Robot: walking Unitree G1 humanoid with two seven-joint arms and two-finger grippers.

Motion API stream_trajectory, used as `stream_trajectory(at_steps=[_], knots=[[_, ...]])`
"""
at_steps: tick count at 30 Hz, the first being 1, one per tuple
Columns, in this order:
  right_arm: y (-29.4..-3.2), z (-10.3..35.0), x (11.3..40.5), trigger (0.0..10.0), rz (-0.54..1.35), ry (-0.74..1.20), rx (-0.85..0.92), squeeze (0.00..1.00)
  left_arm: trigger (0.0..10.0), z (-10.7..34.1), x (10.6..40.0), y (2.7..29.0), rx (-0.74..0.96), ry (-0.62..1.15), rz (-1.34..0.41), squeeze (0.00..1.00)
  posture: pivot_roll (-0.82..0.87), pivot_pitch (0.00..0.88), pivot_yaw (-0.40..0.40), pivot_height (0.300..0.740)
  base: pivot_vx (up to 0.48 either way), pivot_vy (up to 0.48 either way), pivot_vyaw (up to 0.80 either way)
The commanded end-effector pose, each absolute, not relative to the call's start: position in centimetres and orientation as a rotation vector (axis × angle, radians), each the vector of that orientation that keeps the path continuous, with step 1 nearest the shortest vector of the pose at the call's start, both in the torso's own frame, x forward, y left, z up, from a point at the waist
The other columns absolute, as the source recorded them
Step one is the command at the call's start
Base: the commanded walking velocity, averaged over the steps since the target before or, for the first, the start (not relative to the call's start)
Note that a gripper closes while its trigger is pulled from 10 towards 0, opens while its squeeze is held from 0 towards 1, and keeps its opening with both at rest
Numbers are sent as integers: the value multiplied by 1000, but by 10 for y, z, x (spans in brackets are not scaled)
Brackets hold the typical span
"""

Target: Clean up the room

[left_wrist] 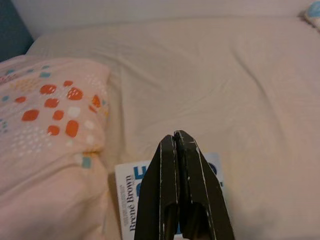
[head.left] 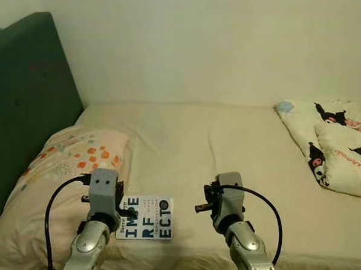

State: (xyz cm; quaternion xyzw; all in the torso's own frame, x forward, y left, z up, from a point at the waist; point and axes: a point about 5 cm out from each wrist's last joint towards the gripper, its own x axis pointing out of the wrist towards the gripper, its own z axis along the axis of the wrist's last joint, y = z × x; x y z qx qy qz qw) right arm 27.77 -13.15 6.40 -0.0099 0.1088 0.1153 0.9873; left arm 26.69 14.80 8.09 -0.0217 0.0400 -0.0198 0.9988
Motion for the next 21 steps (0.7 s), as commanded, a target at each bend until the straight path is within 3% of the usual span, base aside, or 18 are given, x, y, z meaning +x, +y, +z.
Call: stream_trajectory(at_steps=[1, 21], knots=[[-132, 61, 274, 10000, 227, 229, -21, 0, 10000, 77, 266, 147, -53, 98, -50, 0, -88, 90, -1, 740, 0, 0, 0], [-128, 60, 278, 10000, 241, 253, 33, 0, 10000, 72, 271, 146, -38, 142, -56, 0, -82, 98, 18, 740, 0, 0, 0]])
